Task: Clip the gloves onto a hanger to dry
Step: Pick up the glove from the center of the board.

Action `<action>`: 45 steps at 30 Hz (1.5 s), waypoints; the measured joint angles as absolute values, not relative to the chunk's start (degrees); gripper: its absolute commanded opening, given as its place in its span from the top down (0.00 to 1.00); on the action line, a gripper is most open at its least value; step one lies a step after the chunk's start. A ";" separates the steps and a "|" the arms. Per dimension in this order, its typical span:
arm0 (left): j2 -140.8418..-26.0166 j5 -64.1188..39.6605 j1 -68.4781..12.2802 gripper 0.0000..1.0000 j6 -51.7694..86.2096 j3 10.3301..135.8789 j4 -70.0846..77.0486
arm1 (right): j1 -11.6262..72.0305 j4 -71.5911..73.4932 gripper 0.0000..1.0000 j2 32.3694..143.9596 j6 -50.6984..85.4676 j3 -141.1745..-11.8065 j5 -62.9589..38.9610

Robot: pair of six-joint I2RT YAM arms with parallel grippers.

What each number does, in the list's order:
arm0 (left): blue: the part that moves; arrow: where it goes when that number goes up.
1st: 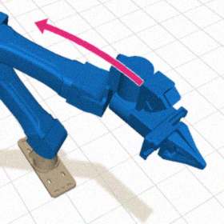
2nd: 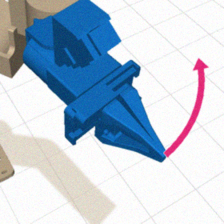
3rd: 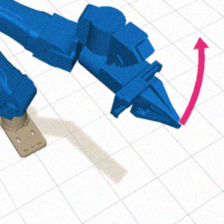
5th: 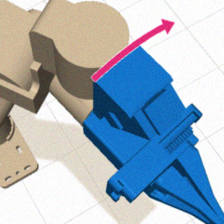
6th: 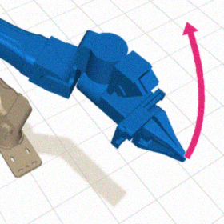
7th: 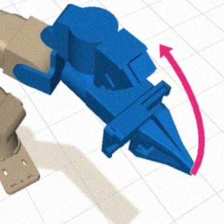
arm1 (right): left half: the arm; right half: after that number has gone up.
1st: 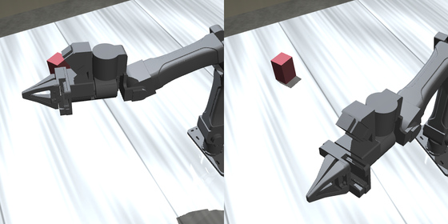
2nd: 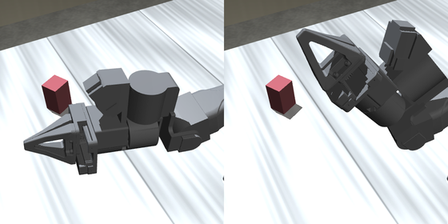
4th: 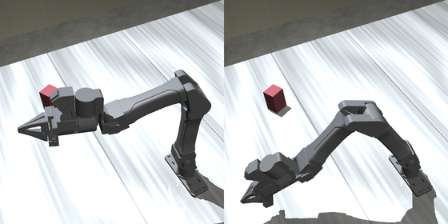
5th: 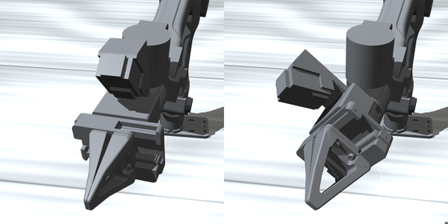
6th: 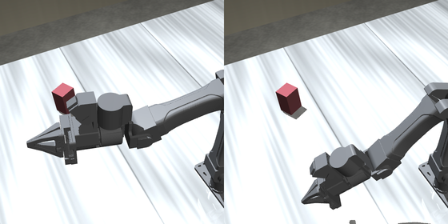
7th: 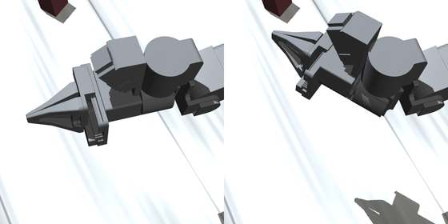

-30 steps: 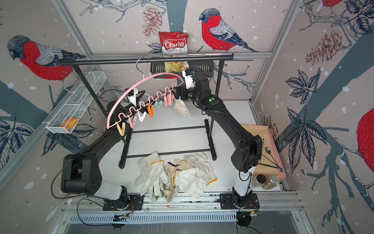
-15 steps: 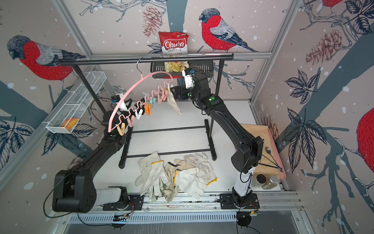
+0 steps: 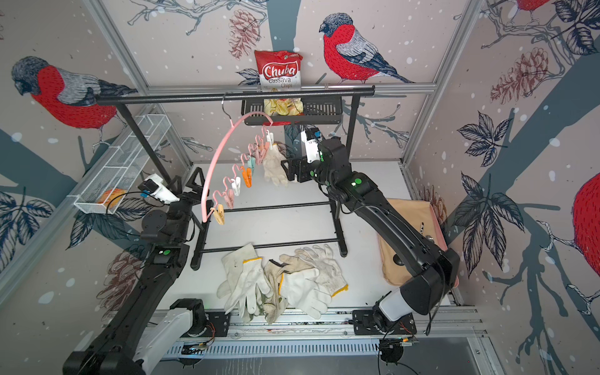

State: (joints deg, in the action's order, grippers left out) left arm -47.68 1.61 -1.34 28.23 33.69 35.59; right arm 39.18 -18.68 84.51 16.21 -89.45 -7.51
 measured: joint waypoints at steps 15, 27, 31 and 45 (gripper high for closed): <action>-30.06 -6.07 -1.61 0.20 19.46 41.25 12.93 | 53.80 -19.29 0.28 73.03 26.04 -64.31 -3.49; -28.49 -5.41 -1.65 0.23 35.88 48.77 -18.85 | 60.03 -18.55 0.37 93.58 26.98 -67.33 -11.11; -28.01 -6.39 -1.65 0.22 40.91 48.86 -26.96 | 61.17 -19.66 0.37 100.18 25.98 -69.63 -14.68; -27.27 -5.98 -1.65 0.21 46.54 45.67 -32.51 | 62.52 -21.32 0.43 113.12 24.05 -77.49 -20.88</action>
